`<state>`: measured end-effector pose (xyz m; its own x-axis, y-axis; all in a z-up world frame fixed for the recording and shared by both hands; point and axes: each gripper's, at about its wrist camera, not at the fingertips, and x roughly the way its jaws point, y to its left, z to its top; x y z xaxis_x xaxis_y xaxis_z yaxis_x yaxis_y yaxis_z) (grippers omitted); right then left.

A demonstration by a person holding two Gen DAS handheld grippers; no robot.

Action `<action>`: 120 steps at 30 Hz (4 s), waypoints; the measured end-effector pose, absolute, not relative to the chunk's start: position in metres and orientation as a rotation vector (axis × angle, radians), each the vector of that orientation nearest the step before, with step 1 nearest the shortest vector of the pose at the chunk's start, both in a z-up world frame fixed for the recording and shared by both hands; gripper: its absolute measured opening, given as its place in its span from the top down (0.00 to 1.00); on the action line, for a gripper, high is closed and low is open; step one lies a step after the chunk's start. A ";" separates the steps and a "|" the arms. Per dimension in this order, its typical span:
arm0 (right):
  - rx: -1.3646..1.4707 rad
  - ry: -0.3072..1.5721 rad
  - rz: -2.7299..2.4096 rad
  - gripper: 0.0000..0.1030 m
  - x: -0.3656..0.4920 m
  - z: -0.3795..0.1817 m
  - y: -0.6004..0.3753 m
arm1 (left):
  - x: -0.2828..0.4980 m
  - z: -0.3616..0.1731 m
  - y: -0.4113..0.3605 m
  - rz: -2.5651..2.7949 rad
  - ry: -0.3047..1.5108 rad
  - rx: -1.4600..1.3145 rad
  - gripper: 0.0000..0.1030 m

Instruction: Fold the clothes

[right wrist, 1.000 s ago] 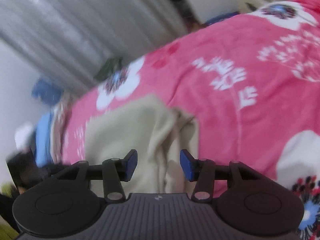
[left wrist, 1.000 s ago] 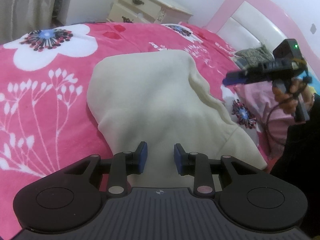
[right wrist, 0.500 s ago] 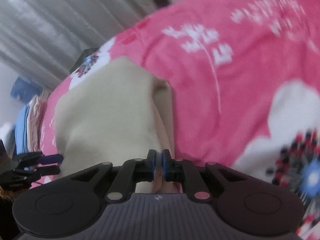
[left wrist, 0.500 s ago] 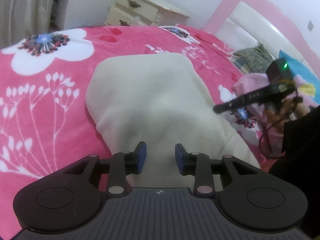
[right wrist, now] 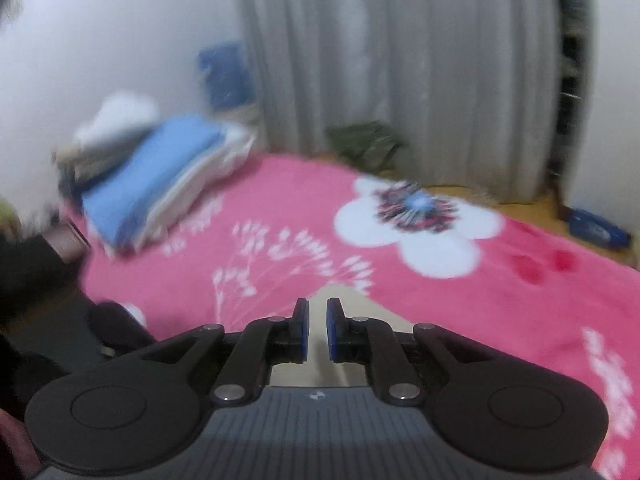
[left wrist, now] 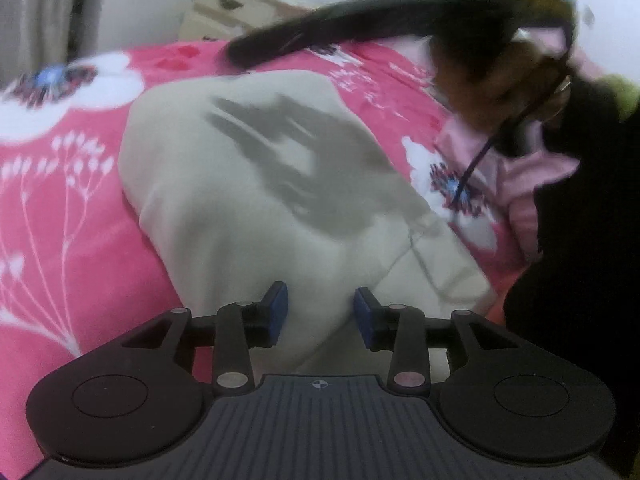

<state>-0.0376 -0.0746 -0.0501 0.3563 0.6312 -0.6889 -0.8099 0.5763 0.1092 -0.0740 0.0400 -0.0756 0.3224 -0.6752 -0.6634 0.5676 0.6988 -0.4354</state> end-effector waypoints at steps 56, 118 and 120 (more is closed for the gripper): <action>-0.032 0.806 0.635 0.94 -0.027 -0.013 -0.205 | -0.099 -0.062 0.033 -0.839 0.832 -0.001 0.53; 0.442 0.956 0.694 0.42 0.079 -0.083 -0.161 | 0.000 -0.068 0.236 -0.252 0.843 -0.826 0.42; 0.319 0.868 0.671 0.51 0.054 -0.053 -0.166 | -0.012 -0.047 0.228 -0.266 0.792 -0.733 0.40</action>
<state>0.0541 -0.1659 -0.0533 0.4606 0.6586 -0.5950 -0.4105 0.7525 0.5151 -0.0117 0.2284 -0.0470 0.6852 -0.4765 -0.5509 -0.0470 0.7259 -0.6862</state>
